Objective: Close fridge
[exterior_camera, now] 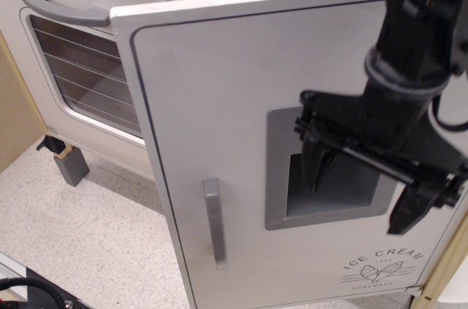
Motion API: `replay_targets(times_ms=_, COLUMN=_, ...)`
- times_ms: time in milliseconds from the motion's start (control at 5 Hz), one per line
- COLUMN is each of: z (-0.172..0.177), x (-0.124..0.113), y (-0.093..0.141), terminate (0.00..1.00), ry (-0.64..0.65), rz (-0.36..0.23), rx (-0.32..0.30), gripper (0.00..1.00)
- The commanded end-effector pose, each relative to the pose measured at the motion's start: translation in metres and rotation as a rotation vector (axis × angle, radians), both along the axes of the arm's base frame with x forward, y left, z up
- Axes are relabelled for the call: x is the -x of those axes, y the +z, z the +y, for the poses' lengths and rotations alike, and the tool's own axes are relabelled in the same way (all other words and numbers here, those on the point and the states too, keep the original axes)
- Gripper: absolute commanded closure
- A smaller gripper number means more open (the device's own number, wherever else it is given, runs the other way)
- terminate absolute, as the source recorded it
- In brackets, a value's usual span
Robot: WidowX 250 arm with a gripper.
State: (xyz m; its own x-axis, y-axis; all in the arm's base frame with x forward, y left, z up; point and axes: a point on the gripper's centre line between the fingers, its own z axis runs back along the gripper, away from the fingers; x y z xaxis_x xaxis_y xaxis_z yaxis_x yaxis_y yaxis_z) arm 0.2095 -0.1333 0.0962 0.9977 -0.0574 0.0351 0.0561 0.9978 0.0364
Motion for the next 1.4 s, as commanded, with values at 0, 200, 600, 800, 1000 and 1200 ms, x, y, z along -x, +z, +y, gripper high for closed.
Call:
replay_targets(times_ms=0, z=0.019, x=0.021, y=0.019, terminate=0.0, ry=0.09, rz=-0.104, rx=0.028, gripper=0.0)
replay_targets(times_ms=200, z=0.039, x=0.021, y=0.027, terminate=0.0, ry=0.161, rz=-0.172, rx=0.023, gripper=0.0)
replay_targets(times_ms=600, z=0.079, x=0.0, y=0.033, terminate=0.0, ry=0.268, rz=-0.279, rx=0.015, gripper=0.0)
replay_targets(times_ms=800, z=0.091, x=-0.012, y=0.032, terminate=0.0, ry=0.28, rz=-0.327, rx=0.012, gripper=0.0)
replay_targets(times_ms=1000, z=0.103, x=-0.029, y=0.03, terminate=0.0, ry=0.228, rz=-0.342, rx=0.029, gripper=0.0)
replay_targets(times_ms=1200, z=0.118, x=-0.051, y=0.026, terminate=0.0, ry=0.21, rz=-0.362, rx=0.019, gripper=0.0)
